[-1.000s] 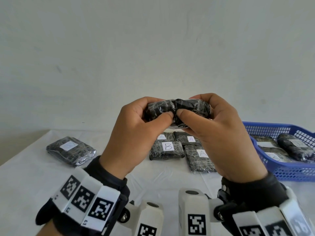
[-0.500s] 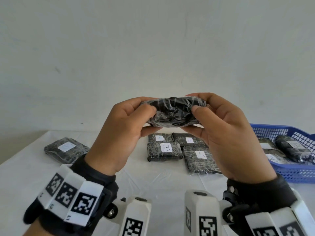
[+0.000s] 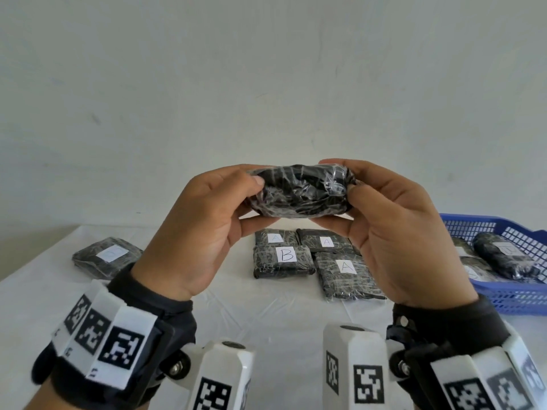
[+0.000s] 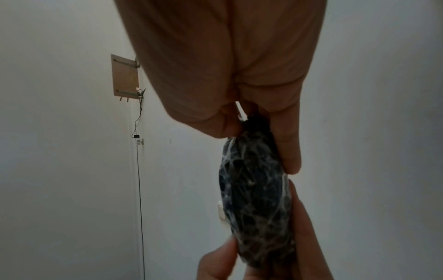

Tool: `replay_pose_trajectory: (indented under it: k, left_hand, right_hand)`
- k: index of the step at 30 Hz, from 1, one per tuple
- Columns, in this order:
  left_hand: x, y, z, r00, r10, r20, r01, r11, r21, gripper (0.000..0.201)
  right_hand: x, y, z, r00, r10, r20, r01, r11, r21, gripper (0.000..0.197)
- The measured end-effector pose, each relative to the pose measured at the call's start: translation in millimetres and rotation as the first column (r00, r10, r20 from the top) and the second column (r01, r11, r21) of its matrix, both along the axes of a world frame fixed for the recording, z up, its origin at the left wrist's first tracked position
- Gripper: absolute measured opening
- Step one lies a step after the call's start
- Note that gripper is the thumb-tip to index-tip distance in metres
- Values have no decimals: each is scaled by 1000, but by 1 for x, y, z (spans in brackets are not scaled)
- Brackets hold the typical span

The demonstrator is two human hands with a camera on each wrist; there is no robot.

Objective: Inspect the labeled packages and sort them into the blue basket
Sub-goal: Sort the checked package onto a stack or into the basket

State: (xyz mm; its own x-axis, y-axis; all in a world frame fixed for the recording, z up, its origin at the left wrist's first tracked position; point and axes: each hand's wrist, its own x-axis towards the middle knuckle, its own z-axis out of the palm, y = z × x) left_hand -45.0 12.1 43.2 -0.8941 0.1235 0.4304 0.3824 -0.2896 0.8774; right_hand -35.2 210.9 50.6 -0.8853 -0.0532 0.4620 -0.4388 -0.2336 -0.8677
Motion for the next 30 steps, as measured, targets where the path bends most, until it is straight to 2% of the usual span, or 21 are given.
replay_pose_trajectory:
  k: [2, 5, 7, 9, 13, 17, 20, 24, 27, 30]
  left_hand:
    - [2, 1, 0, 999, 28, 17, -28, 999, -28, 24]
    - [4, 1, 3, 994, 36, 103, -33, 999, -28, 26]
    - [7, 0, 6, 988, -13, 153, 22, 998, -55, 29]
    - [9, 0, 7, 989, -36, 146, 49, 995, -86, 22]
    - [6, 2, 5, 991, 61, 117, -53, 996, -68, 30]
    - [5, 6, 2, 987, 125, 104, -117, 990, -73, 21]
    - [7, 10, 1, 987, 109, 116, -98, 991, -90, 22]
    - [7, 11, 0, 982, 144, 119, -137, 988, -72, 11]
    - [7, 10, 0, 982, 145, 120, -134, 987, -89, 13]
    - [8, 13, -1, 984, 127, 129, -115, 989, -91, 15]
  right_hand:
    - [-1, 1, 0, 999, 34, 12, -34, 999, -3, 26]
    - [2, 4, 0, 996, 81, 23, -82, 996, 36, 31]
    - [2, 2, 1, 999, 28, 30, -30, 998, 51, 22]
    - [2, -1, 2, 997, -11, 77, 8, 999, 38, 19]
    - [3, -5, 2, 993, -11, 119, 0, 996, 89, 21]
    - [2, -7, 0, 991, -102, 81, 93, 989, 115, 16]
    - [1, -9, -2, 981, -189, 48, 180, 972, 153, 20]
    - [3, -10, -2, 979, -196, 56, 180, 959, 218, 18]
    - [5, -13, -2, 968, -252, 15, 238, 930, 279, 9]
    - [6, -15, -3, 948, -317, -20, 305, 894, 329, 8]
